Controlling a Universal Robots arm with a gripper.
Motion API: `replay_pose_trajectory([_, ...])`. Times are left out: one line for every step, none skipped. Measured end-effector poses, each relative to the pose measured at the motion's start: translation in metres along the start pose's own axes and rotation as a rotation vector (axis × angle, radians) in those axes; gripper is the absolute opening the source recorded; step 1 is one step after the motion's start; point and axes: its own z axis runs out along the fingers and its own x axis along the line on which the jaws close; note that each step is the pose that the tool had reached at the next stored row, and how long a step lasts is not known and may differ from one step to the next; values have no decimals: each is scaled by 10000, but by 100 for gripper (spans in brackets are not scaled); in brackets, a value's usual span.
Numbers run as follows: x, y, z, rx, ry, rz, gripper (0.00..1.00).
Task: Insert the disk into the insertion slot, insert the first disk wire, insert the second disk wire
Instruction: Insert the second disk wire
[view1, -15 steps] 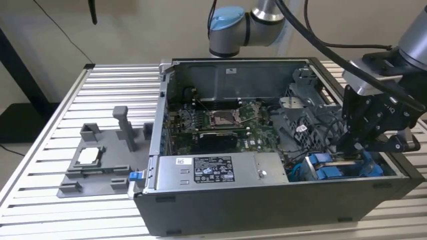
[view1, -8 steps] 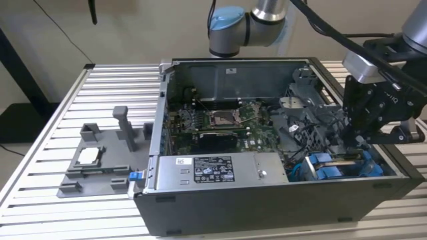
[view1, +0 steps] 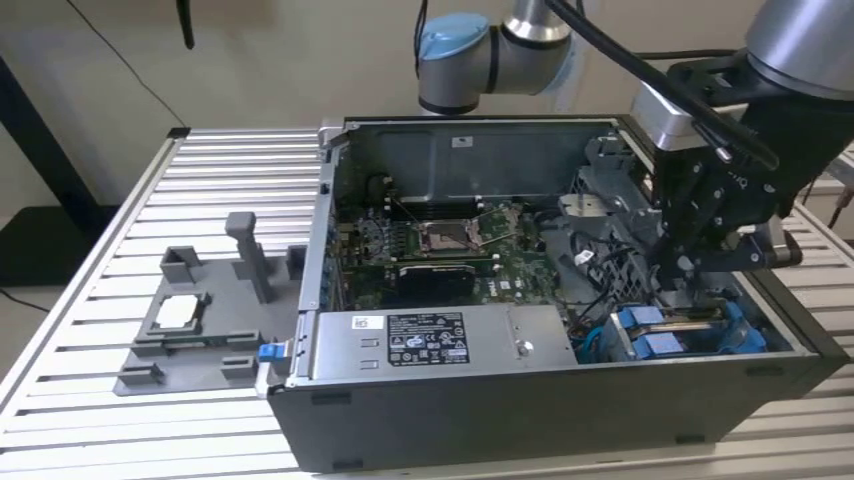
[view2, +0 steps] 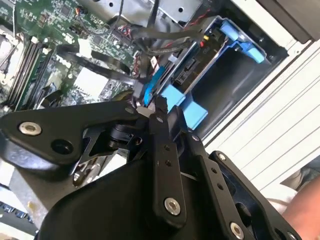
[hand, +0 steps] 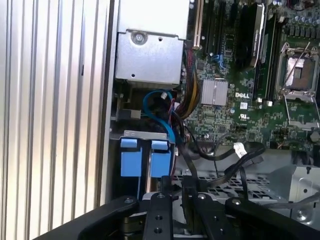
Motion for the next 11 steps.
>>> replay_pose_trajectory([-31,9,3,41,2,-5,24])
replay_pose_trajectory([-69,18,7,77,5,-9,24])
replay_pose_trajectory([-113,26,11,104,7,-11,24])
replay_pose_trajectory([-157,32,16,132,10,-15,24])
replay_pose_trajectory([-197,43,21,157,10,-17,24])
replay_pose_trajectory([-226,64,25,192,15,-21,24])
replay_pose_trajectory([-240,91,30,247,19,-26,24])
replay_pose_trajectory([-242,113,36,308,26,-33,24])
replay_pose_trajectory([-243,133,43,359,40,-39,24])
replay_pose_trajectory([-243,143,51,410,51,-45,24])
replay_pose_trajectory([-242,147,60,465,61,-51,24])
